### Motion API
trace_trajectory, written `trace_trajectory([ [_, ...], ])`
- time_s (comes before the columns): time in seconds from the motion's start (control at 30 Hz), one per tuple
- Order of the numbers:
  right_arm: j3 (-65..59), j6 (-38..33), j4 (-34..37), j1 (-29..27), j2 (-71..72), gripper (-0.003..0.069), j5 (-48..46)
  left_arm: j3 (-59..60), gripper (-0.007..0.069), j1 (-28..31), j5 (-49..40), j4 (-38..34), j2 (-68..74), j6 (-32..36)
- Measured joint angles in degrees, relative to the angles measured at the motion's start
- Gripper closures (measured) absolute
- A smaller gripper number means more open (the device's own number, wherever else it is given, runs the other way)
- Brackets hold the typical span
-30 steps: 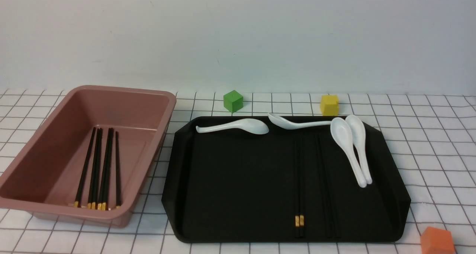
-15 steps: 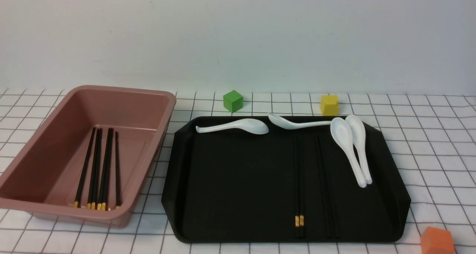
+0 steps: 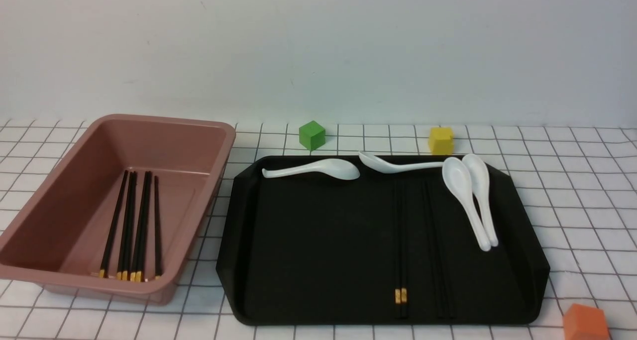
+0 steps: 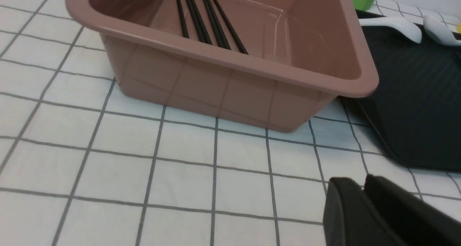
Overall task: On white black tablecloth take chopsticks from black tray and put them in box.
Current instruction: 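Move the gripper over the chopsticks on the black tray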
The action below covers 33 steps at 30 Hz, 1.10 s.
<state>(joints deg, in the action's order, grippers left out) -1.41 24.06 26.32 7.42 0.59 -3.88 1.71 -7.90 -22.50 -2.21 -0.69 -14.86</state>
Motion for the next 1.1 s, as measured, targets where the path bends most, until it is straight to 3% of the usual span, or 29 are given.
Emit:
trace_trajectory([
  [0.1,1.5,-2.9,-2.7,0.0,0.0,0.0451,2.4,0.0,0.0543,0.0,0.0,0.0,0.0,0.0],
  [0.2,9.1,-8.6,-7.7,0.0,-1.5,0.0531,0.4,0.0,0.0543,0.0,0.0,0.0,0.0,0.0],
  [0.27,15.9,-12.2,-10.7,0.0,-4.6,0.0596,-2.3,0.0,0.0543,0.0,0.0,0.0,0.0,0.0],
  [0.33,24.7,-16.4,-15.4,0.0,-12.0,0.0660,-11.0,0.0,0.0543,0.0,0.0,0.0,0.0,0.0],
  [0.53,40.2,-16.5,-21.5,0.0,-35.9,0.0657,-39.0,0.0,0.0543,0.0,0.0,0.0,0.0,0.0],
  [0.63,41.7,-16.5,-19.9,0.0,-47.1,0.0655,-44.5,0.0,0.0543,0.0,0.0,0.0,0.0,0.0],
  [0.73,41.9,-19.1,-14.7,0.0,-56.7,0.0649,-45.1,0.0,0.0543,0.0,0.0,0.0,0.0,0.0],
  [0.8,43.0,-25.0,-8.3,1.7,-65.4,0.0633,-43.7,0.0,0.0543,0.0,0.0,0.0,0.0,0.0],
  [0.93,46.6,-26.3,-5.0,6.7,-74.1,0.0609,-40.7,0.0,0.0543,0.0,0.0,0.0,0.0,0.0],
  [1.1,57.2,-12.7,-13.8,16.7,-87.8,0.0546,-40.2,0.0,0.0543,0.0,0.0,0.0,0.0,0.0],
])
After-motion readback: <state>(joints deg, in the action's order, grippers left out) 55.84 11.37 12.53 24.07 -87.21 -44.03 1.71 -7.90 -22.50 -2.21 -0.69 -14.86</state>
